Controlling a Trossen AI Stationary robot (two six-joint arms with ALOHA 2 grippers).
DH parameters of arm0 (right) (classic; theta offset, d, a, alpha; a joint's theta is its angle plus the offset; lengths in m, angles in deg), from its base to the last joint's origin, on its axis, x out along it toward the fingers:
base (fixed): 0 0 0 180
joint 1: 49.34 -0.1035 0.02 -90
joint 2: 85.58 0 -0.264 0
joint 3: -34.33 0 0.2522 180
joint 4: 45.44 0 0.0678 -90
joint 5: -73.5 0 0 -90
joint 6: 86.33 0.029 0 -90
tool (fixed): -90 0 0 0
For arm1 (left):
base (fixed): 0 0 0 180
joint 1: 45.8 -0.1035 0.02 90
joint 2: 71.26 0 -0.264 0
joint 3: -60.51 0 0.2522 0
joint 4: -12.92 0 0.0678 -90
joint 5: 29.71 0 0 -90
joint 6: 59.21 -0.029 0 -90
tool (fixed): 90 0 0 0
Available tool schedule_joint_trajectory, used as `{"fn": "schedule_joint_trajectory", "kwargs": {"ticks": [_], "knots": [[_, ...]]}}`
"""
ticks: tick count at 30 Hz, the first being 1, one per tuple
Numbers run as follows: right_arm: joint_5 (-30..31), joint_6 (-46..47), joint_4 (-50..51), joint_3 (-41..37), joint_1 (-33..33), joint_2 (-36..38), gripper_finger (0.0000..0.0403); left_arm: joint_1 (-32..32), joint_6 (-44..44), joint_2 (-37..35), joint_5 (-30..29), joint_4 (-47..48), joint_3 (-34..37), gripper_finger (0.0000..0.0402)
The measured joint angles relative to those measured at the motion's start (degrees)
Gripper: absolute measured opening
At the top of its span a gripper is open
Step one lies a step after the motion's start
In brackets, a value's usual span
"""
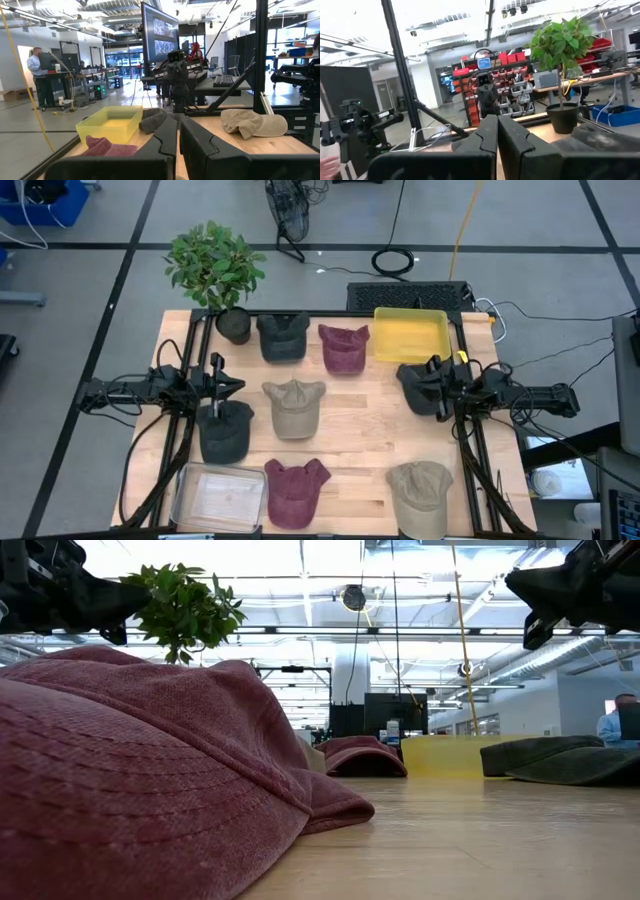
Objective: Pick & Place hat
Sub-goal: Put the middle black cap into the transparent bin
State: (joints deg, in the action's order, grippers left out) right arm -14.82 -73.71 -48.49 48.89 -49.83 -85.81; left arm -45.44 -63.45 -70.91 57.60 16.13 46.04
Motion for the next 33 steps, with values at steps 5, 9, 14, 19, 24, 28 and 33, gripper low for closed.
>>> {"fn": "schedule_joint_trajectory", "kwargs": {"ticks": [5, 9, 14, 19, 24, 28, 33], "knots": [[0.02, -0.97, -3.27, 0.0, 0.02, 0.0, 0.0, -0.02, -2.75, -0.02, -0.16, -0.04, -0.01, 0.0024], [1.51, -1.65, -6.5, 0.0, 0.0, -0.3, 0.0, -0.02, -7.95, -0.02, -0.43, -0.04, -0.02, 0.0024], [11.37, -1.52, -6.8, 0.0, 0.01, -2.4, 0.0, -0.02, -5.72, -0.01, -0.41, -0.02, -0.02, 0.0024], [14.82, -1.35, -11.5, 0.0, 0.01, -7.83, 0.0, -0.02, -2.53, 0.01, -0.4, -1.17, -0.02, 0.0024], [14.78, -1.33, -21.53, 0.0, 0.0, -15.35, 0.0, -0.02, -2.48, -0.02, -0.39, -3.71, -0.02, 0.0024], [14.78, -1.29, -25.13, 0.0, 0.0, -21.91, 0.0, -0.02, -2.43, 0.01, -0.99, -7.07, -0.02, 0.0024], [14.58, -1.14, -28.83, 0.22, 0.0, -30.24, 0.0, -0.02, -1.69, 0.01, -3.72, -11.1, -0.02, 0.0024]]}}
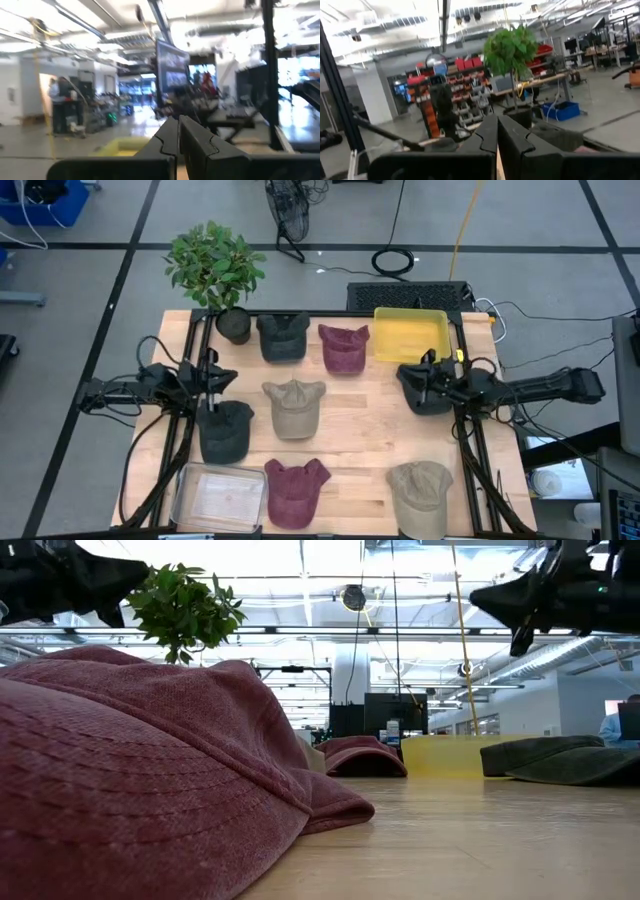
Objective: Pick & Place hat
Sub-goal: Put the middle black cap into the transparent bin
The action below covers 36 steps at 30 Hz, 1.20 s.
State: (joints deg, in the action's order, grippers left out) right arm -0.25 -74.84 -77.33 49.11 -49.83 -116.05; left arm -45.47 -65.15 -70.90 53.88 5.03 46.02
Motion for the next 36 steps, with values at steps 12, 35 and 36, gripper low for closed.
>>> {"fn": "schedule_joint_trajectory", "kwargs": {"ticks": [12, 35, 36], "knots": [[-6.0, -3.48, 9.0, 10.96, -0.39, -12.66, 0.0028, 0.0, -0.96, 0.0, -1.12, -6.34, 0.0, 0.0024], [3.11, -8.66, 42.06, 28.13, -5.98, -17.4, 0.0117, 1.59, 5.1, 29.9, -0.69, 2.5, -14.09, 0.0024], [4.35, -8.61, 41.99, 28.17, -6.84, -17.53, 0.012, 2.15, 4.98, 31.54, -0.69, 3.02, -14.96, 0.0024]]}}
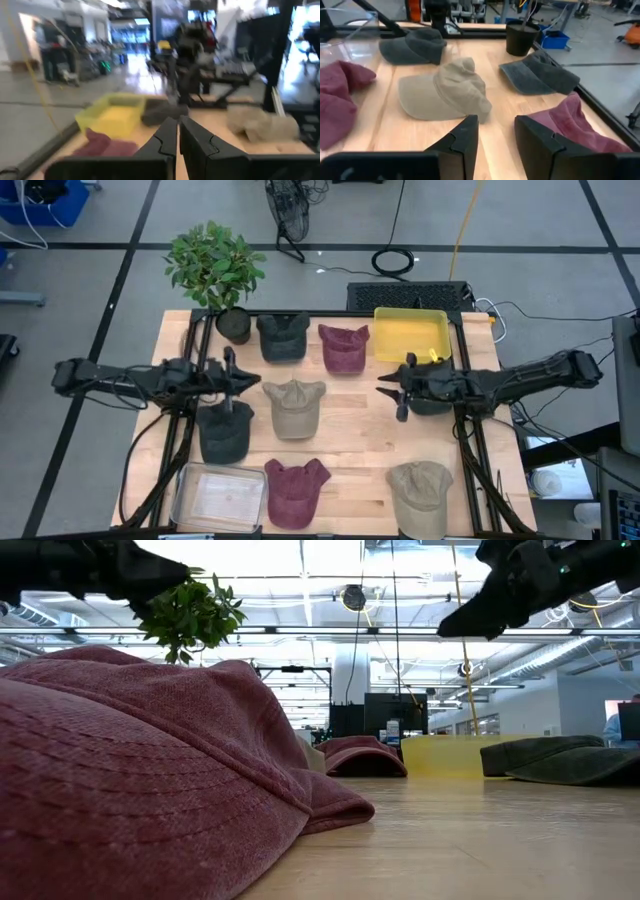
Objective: Pick & Place hat
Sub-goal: Put the middle black cap into the transparent bin
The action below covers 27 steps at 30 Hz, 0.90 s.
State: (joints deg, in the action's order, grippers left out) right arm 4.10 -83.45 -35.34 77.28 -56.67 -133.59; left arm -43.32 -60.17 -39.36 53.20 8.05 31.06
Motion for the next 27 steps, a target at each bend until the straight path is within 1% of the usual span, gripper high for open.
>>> {"fn": "schedule_joint_trajectory", "kwargs": {"ticks": [4, 8, 13, 16, 18, 20, 24, 27], "knots": [[4.35, 0.01, 2.25, -0.02, -3.65, -0.14, 0.013, 1.86, -2.06, 5.98, -0.42, -0.05, -3.07, 0.0024], [7.81, 0.9, 2.49, -0.02, -6.94, -0.22, 0.0138, 3.15, -1.38, 9.77, -0.43, -1.54, -5.23, 0.0024], [7.89, 0.92, 2.48, 0.0, -9.76, -0.2, 0.0136, 4.57, -1.61, 11.37, -0.42, -1.95, -6.06, 0.0024], [7.91, 0.4, 4.87, 0.0, -10.67, -0.15, 0.0131, 4.76, -1.74, 11.6, -0.44, -1.96, -6.06, 0.0024], [7.89, 0.74, 8.29, 0.0, -10.84, -0.08, 0.0129, 4.75, -1.78, 11.6, -0.47, -1.97, -6.06, 0.0024], [7.91, 2.48, 14.42, 0.92, -10.78, -0.03, 0.0129, 4.67, -2.3, 11.6, -1.09, -1.99, -6.06, 0.0024], [8.11, 9.79, 29.39, 6.47, -9.98, -0.2, 0.014, 4.67, -3.01, 11.6, -2.42, -1.99, -6.06, 0.0024], [7.83, 12.91, 36.29, 9.86, -9.91, -0.24, 0.0151, 4.67, -2.78, 11.6, -2.45, -2.16, -6.06, 0.0024]]}}
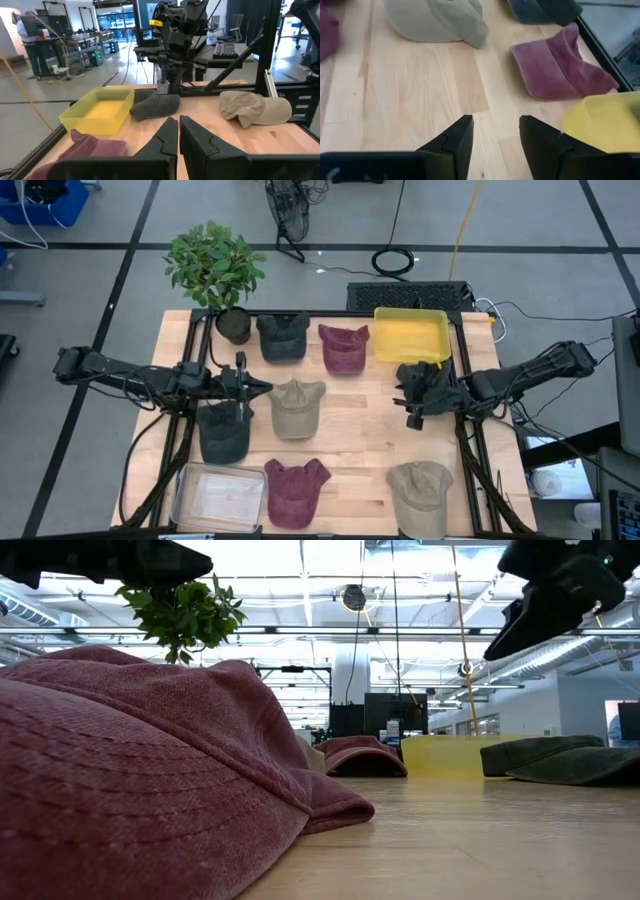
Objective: Pick & Place hat
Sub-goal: Put the middle black cap into the transparent bin
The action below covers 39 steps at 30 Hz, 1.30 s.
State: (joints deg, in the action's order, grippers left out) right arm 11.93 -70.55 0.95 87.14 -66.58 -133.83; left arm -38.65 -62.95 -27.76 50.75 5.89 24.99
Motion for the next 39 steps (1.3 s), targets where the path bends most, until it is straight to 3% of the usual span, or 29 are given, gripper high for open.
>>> {"fn": "schedule_joint_trajectory", "kwargs": {"ticks": [6, 14, 26, 39], "knots": [[-4.65, 1.04, 3.15, 1.59, -0.08, -0.41, 0.0166, 0.0, 0.89, 0.0, -0.01, -0.05, 0.0, 0.0024], [-10.87, 14.75, 21.96, 1.59, -0.12, -5.37, 0.0167, 0.0, 0.67, 0.0, -0.02, 0.0, 0.0, 0.0024], [-21.37, 17.28, 33.23, 1.57, -0.16, -15.94, 0.0167, 0.0, 1.04, 0.0, -0.02, 0.33, 0.0, 0.0024], [-22.39, 22.48, 36.98, 1.55, -5.02, -22.46, 0.0167, 0.0, 1.3, 0.0, -0.02, 1.74, 0.0, 0.0024]]}}
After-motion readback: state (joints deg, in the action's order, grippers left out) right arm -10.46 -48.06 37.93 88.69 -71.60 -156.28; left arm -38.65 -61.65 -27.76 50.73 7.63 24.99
